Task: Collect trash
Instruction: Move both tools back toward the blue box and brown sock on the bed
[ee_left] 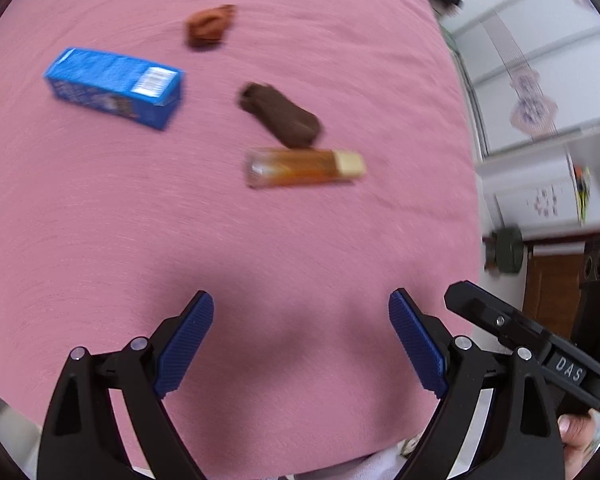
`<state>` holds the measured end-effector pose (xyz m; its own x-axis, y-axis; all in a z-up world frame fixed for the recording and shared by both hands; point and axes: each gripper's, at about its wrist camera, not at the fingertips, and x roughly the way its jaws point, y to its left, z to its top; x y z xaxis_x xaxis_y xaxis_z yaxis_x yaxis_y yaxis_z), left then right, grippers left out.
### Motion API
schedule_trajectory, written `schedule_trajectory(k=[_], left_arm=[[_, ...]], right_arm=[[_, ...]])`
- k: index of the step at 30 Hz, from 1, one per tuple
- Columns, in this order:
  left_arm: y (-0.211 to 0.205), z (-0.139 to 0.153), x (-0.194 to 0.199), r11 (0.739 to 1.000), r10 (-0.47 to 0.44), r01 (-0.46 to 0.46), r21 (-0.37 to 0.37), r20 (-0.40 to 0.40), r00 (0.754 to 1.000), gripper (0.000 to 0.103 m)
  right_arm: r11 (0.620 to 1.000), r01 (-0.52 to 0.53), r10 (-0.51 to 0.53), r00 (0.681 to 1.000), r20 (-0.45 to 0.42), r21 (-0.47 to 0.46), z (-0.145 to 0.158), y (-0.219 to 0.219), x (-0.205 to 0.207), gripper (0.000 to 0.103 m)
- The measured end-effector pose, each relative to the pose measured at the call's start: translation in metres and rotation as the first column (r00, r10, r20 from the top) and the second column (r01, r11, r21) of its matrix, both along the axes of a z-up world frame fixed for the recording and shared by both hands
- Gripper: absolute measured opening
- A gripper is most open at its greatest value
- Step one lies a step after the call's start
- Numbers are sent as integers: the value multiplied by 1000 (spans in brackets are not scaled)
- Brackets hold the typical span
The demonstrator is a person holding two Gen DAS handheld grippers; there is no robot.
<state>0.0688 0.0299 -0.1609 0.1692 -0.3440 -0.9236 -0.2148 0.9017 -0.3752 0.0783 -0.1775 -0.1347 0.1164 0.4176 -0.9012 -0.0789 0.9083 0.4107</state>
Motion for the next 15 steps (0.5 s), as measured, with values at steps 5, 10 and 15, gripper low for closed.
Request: schedule_trajectory(k=[5, 10, 15], left_arm=[[41, -11, 19, 990, 136, -136, -22, -16, 991, 89], [73, -23, 44, 968, 247, -248, -34, -35, 968, 89], [99, -37, 69, 945, 321, -323, -41, -52, 946, 90]], right_arm=[[996, -85, 85, 996, 8, -20, -4, 34, 33, 52], [989, -144, 144, 990, -3, -38, -15, 63, 69, 52], [978, -198, 197, 980, -22, -68, -35, 86, 103, 52]])
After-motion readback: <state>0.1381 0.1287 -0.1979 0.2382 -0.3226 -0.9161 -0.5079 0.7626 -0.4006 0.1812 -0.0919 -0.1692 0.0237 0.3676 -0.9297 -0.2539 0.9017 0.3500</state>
